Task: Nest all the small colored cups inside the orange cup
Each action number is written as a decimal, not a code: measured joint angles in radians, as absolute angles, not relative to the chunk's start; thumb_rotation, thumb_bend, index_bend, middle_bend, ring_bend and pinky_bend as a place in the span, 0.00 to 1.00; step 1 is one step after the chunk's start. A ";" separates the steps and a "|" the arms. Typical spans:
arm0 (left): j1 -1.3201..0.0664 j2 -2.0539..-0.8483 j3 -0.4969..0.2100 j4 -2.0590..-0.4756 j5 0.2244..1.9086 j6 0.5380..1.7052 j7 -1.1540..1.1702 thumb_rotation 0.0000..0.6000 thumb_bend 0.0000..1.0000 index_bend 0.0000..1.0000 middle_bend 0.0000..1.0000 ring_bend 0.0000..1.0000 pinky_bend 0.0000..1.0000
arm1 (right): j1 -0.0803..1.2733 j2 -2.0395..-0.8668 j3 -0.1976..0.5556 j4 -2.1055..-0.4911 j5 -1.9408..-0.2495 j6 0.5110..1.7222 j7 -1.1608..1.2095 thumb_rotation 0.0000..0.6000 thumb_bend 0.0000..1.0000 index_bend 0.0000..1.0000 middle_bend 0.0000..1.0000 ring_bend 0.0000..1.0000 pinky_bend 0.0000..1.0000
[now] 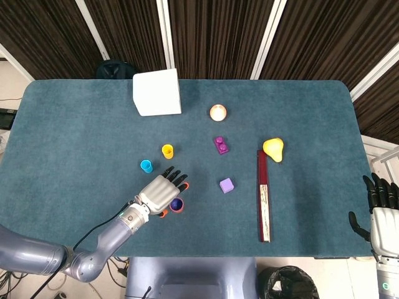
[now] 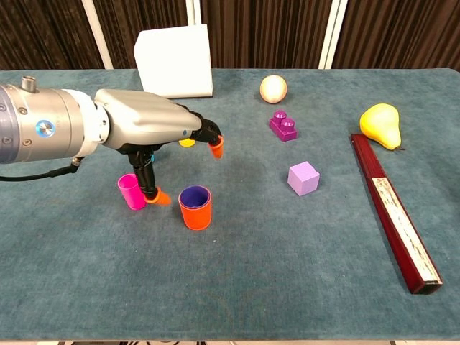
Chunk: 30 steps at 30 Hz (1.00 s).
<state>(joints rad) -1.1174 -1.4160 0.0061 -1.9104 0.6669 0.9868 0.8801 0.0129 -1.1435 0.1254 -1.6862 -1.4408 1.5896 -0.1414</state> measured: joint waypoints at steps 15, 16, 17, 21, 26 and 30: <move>-1.116 -1.380 -0.063 -1.806 0.707 1.014 0.806 1.00 0.10 0.11 0.04 0.00 0.00 | 0.028 -1.163 0.147 -1.637 -1.378 1.550 -0.138 1.00 0.42 0.04 0.00 0.04 0.01; -1.117 -1.376 -0.069 -1.792 0.703 1.006 0.799 1.00 0.10 0.11 0.04 0.00 0.00 | 0.029 -1.165 0.149 -1.629 -1.369 1.545 -0.137 1.00 0.42 0.04 0.00 0.04 0.01; -1.119 -1.371 -0.079 -1.774 0.697 0.995 0.785 1.00 0.10 0.12 0.04 0.00 0.00 | 0.031 -1.168 0.153 -1.619 -1.357 1.539 -0.136 1.00 0.42 0.04 0.00 0.04 0.01; -1.128 -1.365 -0.105 -1.709 0.685 0.954 0.749 1.00 0.11 0.13 0.04 0.00 0.00 | 0.037 -1.179 0.165 -1.584 -1.314 1.517 -0.136 1.00 0.42 0.04 0.00 0.04 0.01; -1.146 -1.380 -0.125 -1.603 0.659 0.883 0.711 1.00 0.14 0.15 0.04 0.00 0.00 | 0.048 -1.199 0.176 -1.543 -1.275 1.487 -0.149 1.00 0.42 0.04 0.00 0.04 0.01; -1.158 -1.406 -0.135 -1.527 0.627 0.829 0.681 1.00 0.14 0.15 0.04 0.00 0.00 | 0.054 -1.210 0.181 -1.521 -1.259 1.476 -0.159 1.00 0.42 0.04 0.00 0.04 0.01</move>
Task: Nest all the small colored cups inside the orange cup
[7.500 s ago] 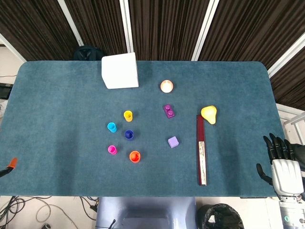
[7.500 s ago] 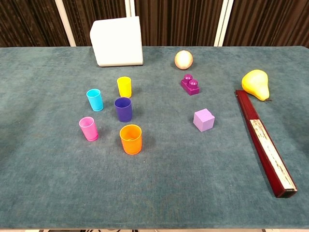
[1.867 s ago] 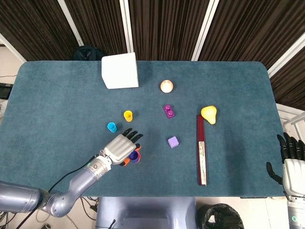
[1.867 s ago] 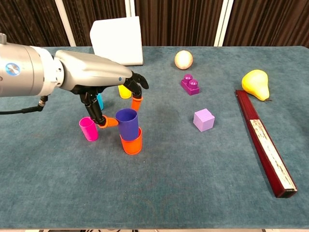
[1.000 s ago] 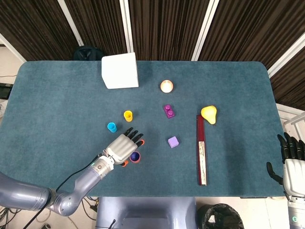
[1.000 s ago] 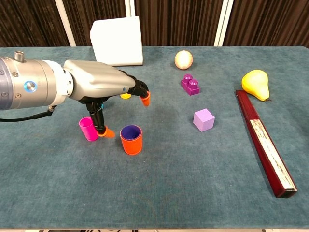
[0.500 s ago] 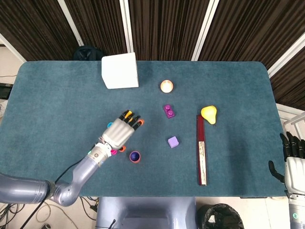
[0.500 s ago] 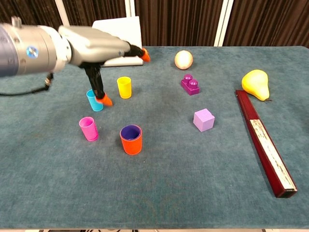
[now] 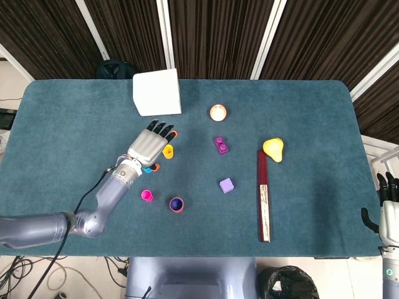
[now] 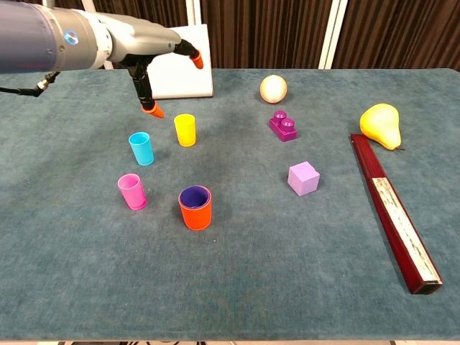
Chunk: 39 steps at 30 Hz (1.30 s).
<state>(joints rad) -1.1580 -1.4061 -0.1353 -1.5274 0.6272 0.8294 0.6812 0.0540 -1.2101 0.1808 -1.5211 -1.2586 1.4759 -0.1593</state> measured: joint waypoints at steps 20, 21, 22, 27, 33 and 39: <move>-1.193 -1.640 -0.138 -1.083 0.584 0.617 0.545 1.00 0.21 0.26 0.04 0.00 0.00 | 0.058 -1.233 0.193 -1.482 -1.231 1.477 -0.178 1.00 0.42 0.04 0.00 0.04 0.01; -1.195 -1.651 -0.138 -1.068 0.590 0.610 0.539 1.00 0.21 0.27 0.04 0.00 0.00 | 0.059 -1.234 0.193 -1.481 -1.230 1.476 -0.179 1.00 0.42 0.04 0.00 0.04 0.01; -1.196 -1.661 -0.138 -1.055 0.596 0.602 0.534 1.00 0.21 0.28 0.05 0.00 0.00 | 0.059 -1.234 0.193 -1.480 -1.229 1.476 -0.179 1.00 0.42 0.04 0.00 0.04 0.01; -1.201 -1.709 -0.141 -0.992 0.634 0.580 0.504 1.00 0.23 0.32 0.05 0.00 0.00 | 0.058 -1.236 0.195 -1.476 -1.227 1.481 -0.180 1.00 0.42 0.04 0.00 0.04 0.01; -1.202 -1.745 -0.146 -0.939 0.678 0.571 0.471 1.00 0.25 0.33 0.05 0.00 0.00 | 0.057 -1.237 0.198 -1.470 -1.226 1.487 -0.180 1.00 0.42 0.04 0.00 0.04 0.01; -1.195 -1.751 -0.147 -0.919 0.708 0.570 0.451 1.00 0.25 0.34 0.05 0.00 0.00 | 0.055 -1.240 0.198 -1.469 -1.228 1.493 -0.184 1.00 0.42 0.04 0.00 0.04 0.01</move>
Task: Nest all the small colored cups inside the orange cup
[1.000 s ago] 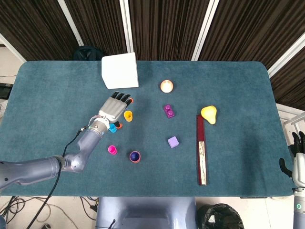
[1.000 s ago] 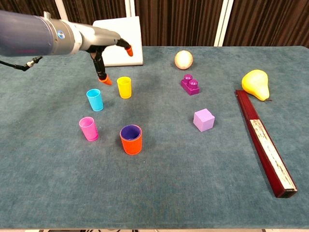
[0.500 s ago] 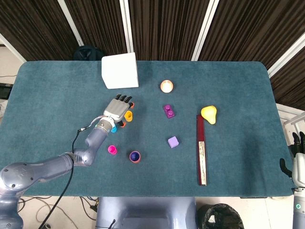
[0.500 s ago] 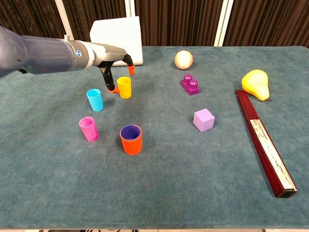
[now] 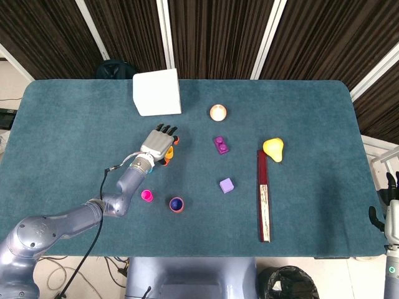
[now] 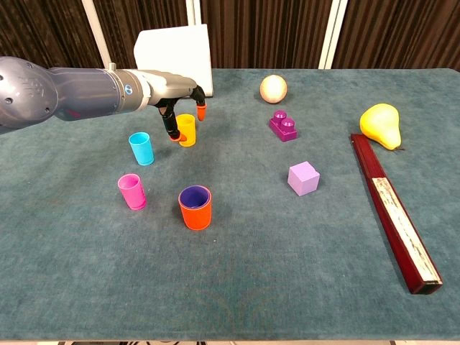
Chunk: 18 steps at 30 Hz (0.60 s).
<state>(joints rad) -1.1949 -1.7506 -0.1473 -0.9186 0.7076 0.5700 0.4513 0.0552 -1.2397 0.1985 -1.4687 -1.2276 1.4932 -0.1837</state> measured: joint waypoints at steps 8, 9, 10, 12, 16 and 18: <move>-1.188 -1.735 -0.150 -0.926 0.730 0.575 0.442 1.00 0.30 0.41 0.07 0.00 0.00 | 0.054 -1.241 0.198 -1.471 -1.231 1.498 -0.186 1.00 0.42 0.04 0.00 0.04 0.01; -1.188 -1.733 -0.150 -0.927 0.732 0.576 0.441 1.00 0.30 0.41 0.07 0.00 0.00 | 0.054 -1.241 0.198 -1.470 -1.230 1.497 -0.186 1.00 0.42 0.04 0.00 0.04 0.01; -1.187 -1.731 -0.150 -0.929 0.733 0.578 0.441 1.00 0.31 0.41 0.07 0.00 0.00 | 0.055 -1.242 0.197 -1.470 -1.230 1.496 -0.185 1.00 0.42 0.04 0.00 0.04 0.01; -1.185 -1.728 -0.150 -0.930 0.734 0.580 0.442 1.00 0.31 0.42 0.07 0.00 0.00 | 0.055 -1.243 0.198 -1.468 -1.230 1.496 -0.184 1.00 0.42 0.04 0.00 0.04 0.01; -1.182 -1.725 -0.144 -0.931 0.732 0.582 0.451 1.00 0.32 0.44 0.08 0.00 0.00 | 0.054 -1.243 0.199 -1.467 -1.229 1.498 -0.182 1.00 0.42 0.04 0.00 0.04 0.01; -1.182 -1.725 -0.142 -0.933 0.731 0.582 0.455 1.00 0.33 0.45 0.08 0.00 0.00 | 0.053 -1.242 0.200 -1.466 -1.228 1.498 -0.181 1.00 0.42 0.04 0.00 0.04 0.01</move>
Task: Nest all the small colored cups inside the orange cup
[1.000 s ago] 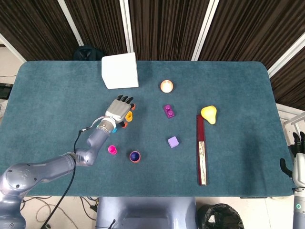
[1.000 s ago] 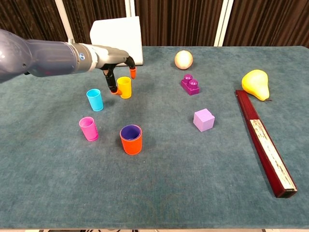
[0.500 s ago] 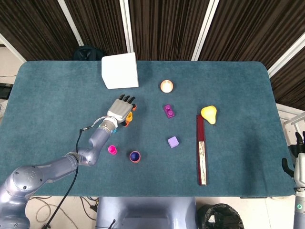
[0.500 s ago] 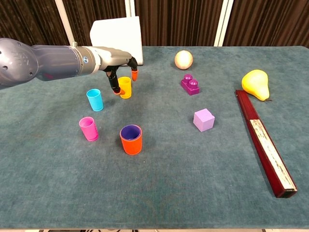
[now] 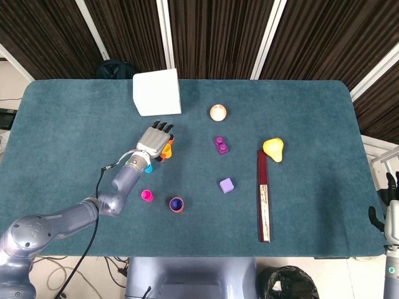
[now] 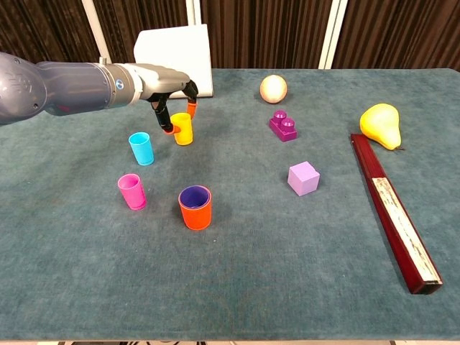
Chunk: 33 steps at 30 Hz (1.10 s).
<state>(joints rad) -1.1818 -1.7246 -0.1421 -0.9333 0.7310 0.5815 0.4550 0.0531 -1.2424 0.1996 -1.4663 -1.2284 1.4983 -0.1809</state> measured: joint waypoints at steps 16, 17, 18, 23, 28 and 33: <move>-1.179 -1.602 -0.190 -1.204 0.778 0.643 0.432 1.00 0.34 0.45 0.08 0.00 0.00 | 0.050 -1.241 0.209 -1.468 -1.223 1.506 -0.168 1.00 0.42 0.04 0.00 0.04 0.01; -1.176 -1.578 -0.190 -1.248 0.785 0.653 0.435 1.00 0.34 0.45 0.08 0.00 0.00 | 0.049 -1.240 0.210 -1.469 -1.222 1.508 -0.167 1.00 0.42 0.04 0.00 0.04 0.01; -1.173 -1.559 -0.190 -1.281 0.791 0.661 0.438 1.00 0.34 0.45 0.08 0.00 0.00 | 0.048 -1.240 0.212 -1.470 -1.222 1.511 -0.165 1.00 0.42 0.04 0.00 0.04 0.01; -1.158 -1.459 -0.182 -1.462 0.813 0.698 0.460 1.00 0.34 0.45 0.09 0.00 0.00 | 0.046 -1.237 0.214 -1.475 -1.223 1.515 -0.161 1.00 0.42 0.04 0.00 0.04 0.01; -1.147 -1.385 -0.171 -1.609 0.822 0.706 0.467 1.00 0.34 0.45 0.09 0.00 0.00 | 0.045 -1.234 0.215 -1.480 -1.226 1.520 -0.160 1.00 0.42 0.04 0.00 0.04 0.01; -1.139 -1.332 -0.150 -1.719 0.846 0.706 0.473 1.00 0.34 0.45 0.09 0.00 0.00 | 0.041 -1.230 0.218 -1.484 -1.224 1.526 -0.153 1.00 0.42 0.04 0.00 0.04 0.01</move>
<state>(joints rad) -1.1392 -1.3321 -0.1499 -1.7190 0.8455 0.7057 0.4734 0.0409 -1.2295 0.2177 -1.4839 -1.2242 1.5256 -0.1533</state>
